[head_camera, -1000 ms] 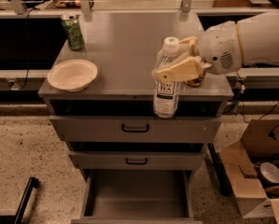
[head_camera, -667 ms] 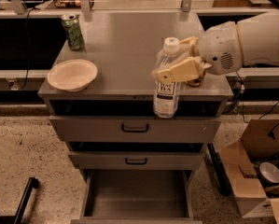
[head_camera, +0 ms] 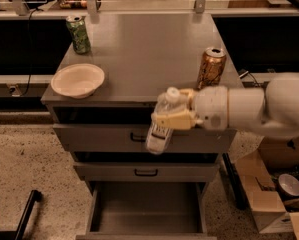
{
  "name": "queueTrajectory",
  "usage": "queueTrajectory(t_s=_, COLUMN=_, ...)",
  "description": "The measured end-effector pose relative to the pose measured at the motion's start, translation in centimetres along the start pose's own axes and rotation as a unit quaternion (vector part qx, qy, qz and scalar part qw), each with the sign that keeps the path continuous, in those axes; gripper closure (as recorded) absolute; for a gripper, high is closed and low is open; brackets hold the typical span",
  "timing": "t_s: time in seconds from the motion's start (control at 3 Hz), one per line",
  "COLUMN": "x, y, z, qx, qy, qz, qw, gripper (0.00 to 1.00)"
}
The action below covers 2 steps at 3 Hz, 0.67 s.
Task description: Place blue plastic bottle into bottom drawer
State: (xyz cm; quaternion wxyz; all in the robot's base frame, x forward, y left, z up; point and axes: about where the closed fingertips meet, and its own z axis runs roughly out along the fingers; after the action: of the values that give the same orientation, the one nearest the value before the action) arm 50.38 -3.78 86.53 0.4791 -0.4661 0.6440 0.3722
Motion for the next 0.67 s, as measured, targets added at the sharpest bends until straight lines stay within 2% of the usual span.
queueTrajectory(t_s=0.33, x=8.7, y=1.6, z=-0.2, qx=0.018, qy=-0.021, qz=0.009, qw=0.9996, gripper=1.0)
queueTrajectory(t_s=0.67, x=14.1, y=2.6, z=-1.6, qx=0.03, qy=0.003, qz=-0.006, qw=0.9995, gripper=1.0)
